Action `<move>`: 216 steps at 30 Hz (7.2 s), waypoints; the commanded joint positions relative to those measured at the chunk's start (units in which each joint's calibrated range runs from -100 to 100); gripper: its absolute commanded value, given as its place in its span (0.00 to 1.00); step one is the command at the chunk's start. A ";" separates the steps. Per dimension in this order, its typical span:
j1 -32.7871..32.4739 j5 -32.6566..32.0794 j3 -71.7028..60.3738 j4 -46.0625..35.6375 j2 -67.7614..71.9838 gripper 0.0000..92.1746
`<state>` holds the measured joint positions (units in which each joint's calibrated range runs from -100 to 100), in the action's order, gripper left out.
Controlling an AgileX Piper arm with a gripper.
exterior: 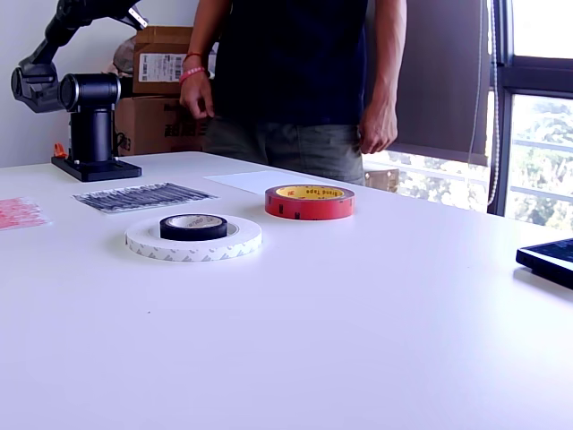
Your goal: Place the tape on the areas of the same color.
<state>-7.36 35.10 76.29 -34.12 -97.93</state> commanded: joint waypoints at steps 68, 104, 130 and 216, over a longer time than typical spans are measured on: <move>8.61 -12.92 -28.08 -0.55 76.32 0.08; 13.19 -15.13 -41.07 -0.55 104.29 0.08; 14.77 -14.97 -51.52 -0.55 120.01 0.08; 12.80 -17.26 -62.06 -6.32 137.12 0.08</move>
<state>5.52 17.79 14.08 -40.73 38.66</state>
